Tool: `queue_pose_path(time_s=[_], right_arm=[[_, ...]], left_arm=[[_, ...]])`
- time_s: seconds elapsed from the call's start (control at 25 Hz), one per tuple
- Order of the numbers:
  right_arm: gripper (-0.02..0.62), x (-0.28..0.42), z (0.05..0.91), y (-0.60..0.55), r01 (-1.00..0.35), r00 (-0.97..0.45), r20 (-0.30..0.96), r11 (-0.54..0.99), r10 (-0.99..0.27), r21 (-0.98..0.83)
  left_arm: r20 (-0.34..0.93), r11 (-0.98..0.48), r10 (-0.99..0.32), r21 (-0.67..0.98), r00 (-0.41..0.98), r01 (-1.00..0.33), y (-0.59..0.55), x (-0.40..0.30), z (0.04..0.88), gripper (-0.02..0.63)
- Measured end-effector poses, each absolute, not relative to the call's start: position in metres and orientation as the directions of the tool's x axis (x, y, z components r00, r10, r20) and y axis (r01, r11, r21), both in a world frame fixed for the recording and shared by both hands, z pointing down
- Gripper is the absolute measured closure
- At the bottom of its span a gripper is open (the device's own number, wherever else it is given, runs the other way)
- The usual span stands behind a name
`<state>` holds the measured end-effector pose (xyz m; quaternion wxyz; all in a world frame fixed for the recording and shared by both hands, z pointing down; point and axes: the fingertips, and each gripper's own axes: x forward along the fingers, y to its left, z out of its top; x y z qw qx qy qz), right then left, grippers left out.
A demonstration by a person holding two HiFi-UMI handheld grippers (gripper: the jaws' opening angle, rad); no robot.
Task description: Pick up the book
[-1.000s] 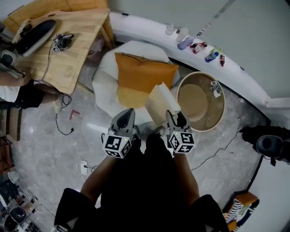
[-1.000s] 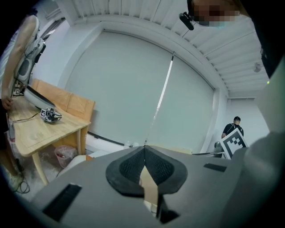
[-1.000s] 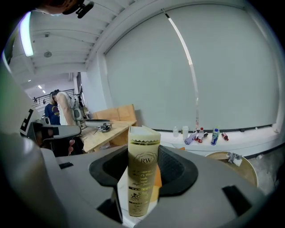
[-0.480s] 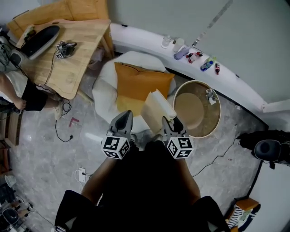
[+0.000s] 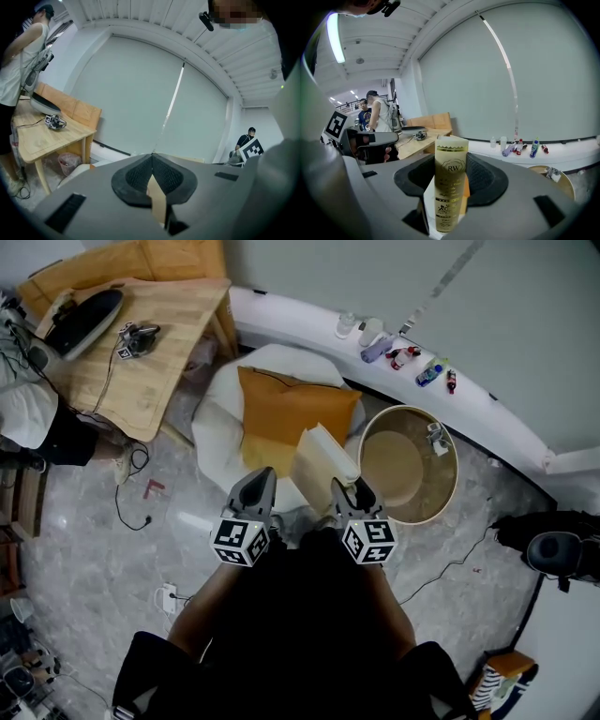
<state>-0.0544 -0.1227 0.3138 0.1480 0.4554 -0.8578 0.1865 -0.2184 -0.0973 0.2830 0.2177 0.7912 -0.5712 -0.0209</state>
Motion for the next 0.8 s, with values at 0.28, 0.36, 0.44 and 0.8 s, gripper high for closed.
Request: queue_pose_path(time_s=[0.28,0.36,0.44,0.8], right_arm=[[0.385,-0.055,0.319,-0.12,-0.835,-0.543,0.425,0.516,-0.724,-0.189],[0.385,-0.056,0.318,-0.119,-0.835,-0.544,0.424,0.518,-0.724,-0.188],[0.385,-0.058,0.318,-0.119,-0.835,-0.544,0.423,0.519,-0.724,-0.186],[0.385,-0.058,0.317,-0.114,-0.834,-0.546,0.42,0.522,-0.725,-0.182]], left_arm=[[0.226,-0.25,-0.911,0.366,0.346,-0.896,-0.095,-0.218,0.286,0.598],[0.227,-0.255,-0.908,0.364,0.351,-0.896,-0.094,-0.217,0.287,0.598],[0.228,-0.26,-0.907,0.36,0.354,-0.896,-0.094,-0.216,0.287,0.598],[0.232,-0.252,-0.908,0.363,0.349,-0.897,-0.087,-0.219,0.29,0.598]])
